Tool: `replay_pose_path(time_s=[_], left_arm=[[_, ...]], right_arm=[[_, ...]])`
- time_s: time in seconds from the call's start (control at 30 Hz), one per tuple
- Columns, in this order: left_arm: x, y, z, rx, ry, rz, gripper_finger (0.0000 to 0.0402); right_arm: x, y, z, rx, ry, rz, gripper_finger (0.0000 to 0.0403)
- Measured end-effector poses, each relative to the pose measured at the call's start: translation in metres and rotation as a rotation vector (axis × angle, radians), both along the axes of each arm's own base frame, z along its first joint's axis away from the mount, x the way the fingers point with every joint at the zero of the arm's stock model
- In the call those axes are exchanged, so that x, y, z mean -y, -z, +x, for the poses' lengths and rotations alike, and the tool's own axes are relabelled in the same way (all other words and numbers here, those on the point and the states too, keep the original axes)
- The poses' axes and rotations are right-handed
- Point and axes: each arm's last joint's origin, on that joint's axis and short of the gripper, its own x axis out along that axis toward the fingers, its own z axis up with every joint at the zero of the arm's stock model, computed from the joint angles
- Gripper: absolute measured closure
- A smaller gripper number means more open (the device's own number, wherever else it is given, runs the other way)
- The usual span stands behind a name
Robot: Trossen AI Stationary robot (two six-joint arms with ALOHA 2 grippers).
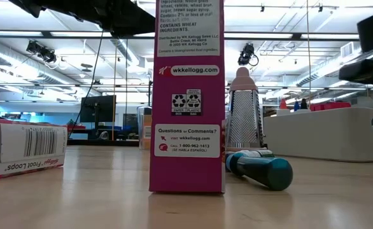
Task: Pick & Place Kitchen Items
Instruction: Put the small black food coloring bottle into the gray bin
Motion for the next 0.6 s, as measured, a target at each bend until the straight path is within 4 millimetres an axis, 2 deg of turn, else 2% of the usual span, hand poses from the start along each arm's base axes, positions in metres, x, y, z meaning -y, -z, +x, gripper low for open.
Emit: replay_pose_path(time_s=[0.27,0.6], left_arm=[[0.0,0.0,0.0,0.004,-0.002,-0.011,0.0207],[0.0,0.0,0.0,0.003,-0.001,-0.003,0.0207]], right_arm=[[0.008,0.006,0.005,-0.013,0.002,0.035,0.0222],[0.016,0.024,0.008,0.044,0.067,0.072,0.0222]])
